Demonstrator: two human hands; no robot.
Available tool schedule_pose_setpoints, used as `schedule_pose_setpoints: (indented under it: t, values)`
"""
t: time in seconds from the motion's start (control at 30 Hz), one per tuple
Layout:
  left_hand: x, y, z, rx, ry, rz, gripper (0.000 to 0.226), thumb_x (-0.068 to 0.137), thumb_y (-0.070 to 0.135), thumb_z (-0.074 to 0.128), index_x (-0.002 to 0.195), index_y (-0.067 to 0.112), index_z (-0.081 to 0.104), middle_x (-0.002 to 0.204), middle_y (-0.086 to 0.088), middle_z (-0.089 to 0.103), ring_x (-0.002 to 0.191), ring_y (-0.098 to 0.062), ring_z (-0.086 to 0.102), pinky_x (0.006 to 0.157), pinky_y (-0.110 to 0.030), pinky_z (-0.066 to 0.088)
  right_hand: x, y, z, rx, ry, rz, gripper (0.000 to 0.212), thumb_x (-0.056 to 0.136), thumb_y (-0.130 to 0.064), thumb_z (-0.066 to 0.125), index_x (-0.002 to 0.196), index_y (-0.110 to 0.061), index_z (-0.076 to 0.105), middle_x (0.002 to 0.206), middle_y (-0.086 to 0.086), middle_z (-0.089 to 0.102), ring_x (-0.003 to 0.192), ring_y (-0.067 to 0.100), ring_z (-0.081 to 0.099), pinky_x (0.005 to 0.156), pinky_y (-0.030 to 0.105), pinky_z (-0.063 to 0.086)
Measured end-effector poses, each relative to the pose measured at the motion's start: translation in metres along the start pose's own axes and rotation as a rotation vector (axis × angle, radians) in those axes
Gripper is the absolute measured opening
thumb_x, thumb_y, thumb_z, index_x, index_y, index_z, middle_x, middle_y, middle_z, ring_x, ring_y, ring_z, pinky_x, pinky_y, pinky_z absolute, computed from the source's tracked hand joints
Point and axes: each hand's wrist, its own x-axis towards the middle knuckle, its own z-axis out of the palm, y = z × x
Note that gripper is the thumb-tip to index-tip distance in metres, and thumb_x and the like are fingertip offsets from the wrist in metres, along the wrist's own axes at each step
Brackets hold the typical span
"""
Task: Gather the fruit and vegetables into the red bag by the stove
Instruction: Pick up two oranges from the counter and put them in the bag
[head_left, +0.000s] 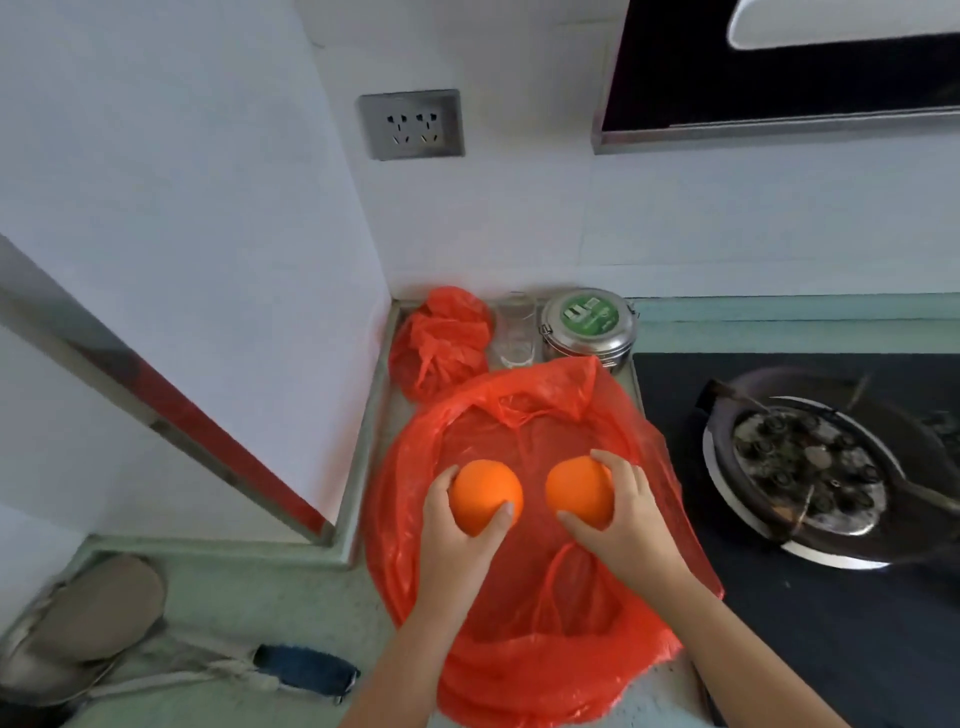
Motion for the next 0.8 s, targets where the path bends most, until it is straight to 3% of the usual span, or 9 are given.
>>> schedule_pose_setpoints:
  t: [0.27, 0.43, 0.53, 0.8]
  values:
    - [0.056, -0.018, 0.01, 0.062, -0.062, 0.017, 0.08, 0.061, 0.046, 0.072, 0.129, 0.016, 0.042, 0.129, -0.004, 0.048, 0.117, -0.018, 0.047, 0.101, -0.036, 0.037, 0.034, 0.009, 0.029, -0.002, 0.089, 0.123, 0.072, 0.071, -0.027, 0.075, 0.13, -0.025, 0.035, 0.118, -0.006, 0.033, 0.115, 0.018, 0.04, 0.091, 0.028, 0.037]
    - [0.081, -0.029, 0.023, 0.044, -0.068, 0.043, 0.072, 0.069, 0.026, 0.078, 0.13, 0.013, 0.041, 0.128, -0.001, 0.044, 0.117, -0.012, 0.041, 0.099, -0.022, 0.029, 0.059, 0.012, 0.042, -0.013, 0.118, 0.12, 0.072, 0.071, -0.027, 0.075, 0.131, -0.025, 0.035, 0.117, -0.008, 0.031, 0.116, 0.017, 0.04, 0.093, 0.028, 0.038]
    - [0.091, -0.034, 0.029, 0.028, -0.054, 0.054, 0.073, 0.07, 0.025, 0.078, 0.131, 0.014, 0.04, 0.126, 0.005, 0.04, 0.117, -0.007, 0.038, 0.097, -0.017, 0.025, 0.073, 0.016, 0.05, -0.018, 0.112, 0.108, 0.073, 0.07, -0.026, 0.075, 0.131, -0.023, 0.035, 0.119, -0.007, 0.032, 0.117, 0.018, 0.04, 0.094, 0.03, 0.038]
    - [0.106, -0.037, 0.041, 0.049, -0.012, 0.087, 0.076, 0.07, 0.026, 0.078, 0.133, 0.012, 0.038, 0.125, 0.007, 0.037, 0.117, -0.005, 0.036, 0.099, -0.02, 0.025, 0.092, 0.023, 0.064, -0.017, 0.144, 0.125, 0.077, 0.071, -0.029, 0.075, 0.135, -0.023, 0.032, 0.13, -0.001, 0.033, 0.122, 0.016, 0.036, 0.094, 0.026, 0.034]
